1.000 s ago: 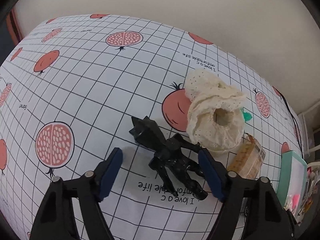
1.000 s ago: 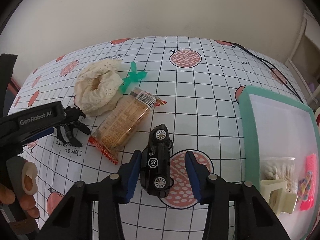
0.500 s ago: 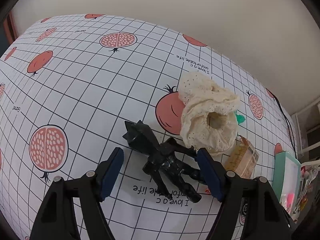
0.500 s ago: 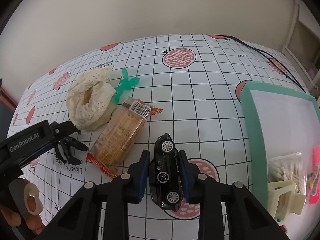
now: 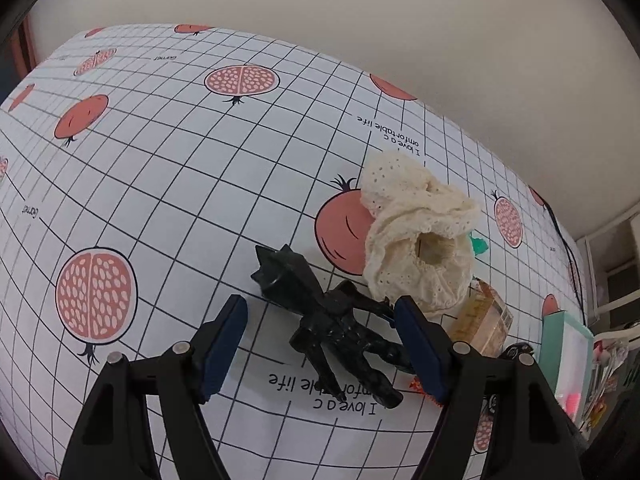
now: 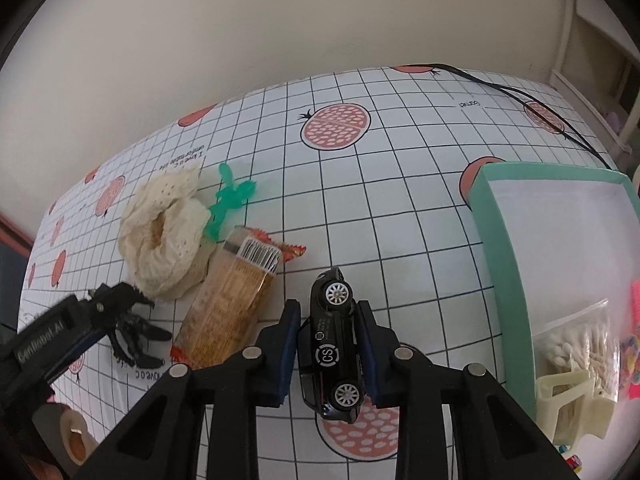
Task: Organize objects
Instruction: 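Grasp the black toy car with the right tool while the left tool grasps the black spider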
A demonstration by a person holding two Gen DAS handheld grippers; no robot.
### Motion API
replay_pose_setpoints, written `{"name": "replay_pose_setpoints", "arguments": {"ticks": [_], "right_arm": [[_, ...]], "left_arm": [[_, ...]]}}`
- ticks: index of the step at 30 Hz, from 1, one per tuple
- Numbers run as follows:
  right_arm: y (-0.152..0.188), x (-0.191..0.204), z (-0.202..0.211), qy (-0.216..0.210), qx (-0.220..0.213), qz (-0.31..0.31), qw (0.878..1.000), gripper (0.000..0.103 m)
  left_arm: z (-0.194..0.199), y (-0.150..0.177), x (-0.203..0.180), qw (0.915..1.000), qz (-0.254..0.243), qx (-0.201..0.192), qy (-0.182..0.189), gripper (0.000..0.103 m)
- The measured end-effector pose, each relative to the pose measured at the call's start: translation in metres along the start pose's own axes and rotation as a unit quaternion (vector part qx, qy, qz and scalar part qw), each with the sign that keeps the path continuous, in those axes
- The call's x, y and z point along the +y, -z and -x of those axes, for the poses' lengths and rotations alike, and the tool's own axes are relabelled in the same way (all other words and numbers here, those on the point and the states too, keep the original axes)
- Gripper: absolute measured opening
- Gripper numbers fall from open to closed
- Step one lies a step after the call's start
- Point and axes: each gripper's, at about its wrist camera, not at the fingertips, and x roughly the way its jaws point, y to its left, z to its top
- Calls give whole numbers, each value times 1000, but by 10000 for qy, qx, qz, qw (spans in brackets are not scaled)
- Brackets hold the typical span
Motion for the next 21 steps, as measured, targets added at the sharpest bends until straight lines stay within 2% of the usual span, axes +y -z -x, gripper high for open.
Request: {"name": "replay_pose_setpoints", "arguments": {"ticks": [10, 19, 21], "right_arm": [[-2, -1, -2, 18, -25, 76, 10000, 30], [-2, 2, -2, 50, -15, 97, 9999, 30], [-2, 1, -2, 48, 1, 19, 10000, 30]], "left_arm": [[-5, 0, -10, 9994, -269, -98, -184, 77], [-9, 2, -21, 9969, -567, -154, -519, 77], [-7, 3, -19, 9967, -552, -161, -566, 72]]}}
